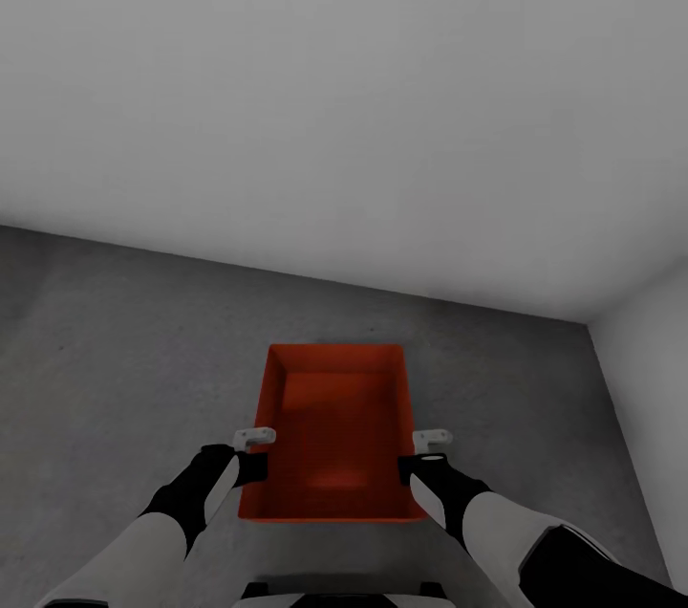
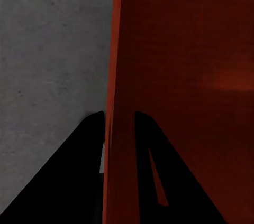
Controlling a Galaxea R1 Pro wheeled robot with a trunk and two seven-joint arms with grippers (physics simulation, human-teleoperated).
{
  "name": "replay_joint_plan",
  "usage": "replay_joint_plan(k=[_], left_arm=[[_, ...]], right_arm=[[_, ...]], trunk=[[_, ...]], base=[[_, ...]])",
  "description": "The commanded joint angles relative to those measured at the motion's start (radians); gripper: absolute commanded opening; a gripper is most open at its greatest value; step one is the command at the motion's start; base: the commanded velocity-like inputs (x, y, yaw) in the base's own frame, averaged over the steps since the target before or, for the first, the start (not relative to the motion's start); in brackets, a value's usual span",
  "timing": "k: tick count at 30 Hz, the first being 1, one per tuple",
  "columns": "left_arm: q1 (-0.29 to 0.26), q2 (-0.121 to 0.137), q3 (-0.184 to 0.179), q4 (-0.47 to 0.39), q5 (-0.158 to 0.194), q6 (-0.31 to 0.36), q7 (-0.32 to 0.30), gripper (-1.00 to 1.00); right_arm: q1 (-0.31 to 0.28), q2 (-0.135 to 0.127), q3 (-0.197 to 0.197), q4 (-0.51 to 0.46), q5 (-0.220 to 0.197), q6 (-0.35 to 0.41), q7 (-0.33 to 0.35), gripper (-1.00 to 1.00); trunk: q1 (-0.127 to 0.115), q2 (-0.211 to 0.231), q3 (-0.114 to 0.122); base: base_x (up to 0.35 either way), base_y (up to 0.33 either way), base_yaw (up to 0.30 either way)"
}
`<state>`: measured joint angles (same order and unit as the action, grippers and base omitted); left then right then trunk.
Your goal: Move the two storage containers from the living room to the garage. In the garage, place one container on the floor and stack the other container on top of it (either order is fine).
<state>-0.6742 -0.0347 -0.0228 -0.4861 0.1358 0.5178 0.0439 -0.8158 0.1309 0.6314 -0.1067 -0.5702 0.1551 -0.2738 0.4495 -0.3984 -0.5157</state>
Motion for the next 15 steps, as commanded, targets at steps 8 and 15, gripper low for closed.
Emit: replay_joint_plan(k=[8, 15], left_arm=[[0.000, 0.001, -0.008, -0.003, -0.035, -0.028, 0.024, -1.00], [0.000, 0.001, -0.008, -0.004, -0.035, -0.028, 0.024, -1.00]], right_arm=[[-0.001, -0.001, 0.011, 0.012, -0.012, 0.006, -0.011, -1.00], [-0.001, -0.001, 0.011, 0.012, -0.012, 0.006, -0.011, -1.00]], trunk=[[0.000, -0.002, -0.001], [0.000, -0.002, -0.001]], base=[[0.006, 0.000, 0.000], [0.129, 0.061, 0.000]])
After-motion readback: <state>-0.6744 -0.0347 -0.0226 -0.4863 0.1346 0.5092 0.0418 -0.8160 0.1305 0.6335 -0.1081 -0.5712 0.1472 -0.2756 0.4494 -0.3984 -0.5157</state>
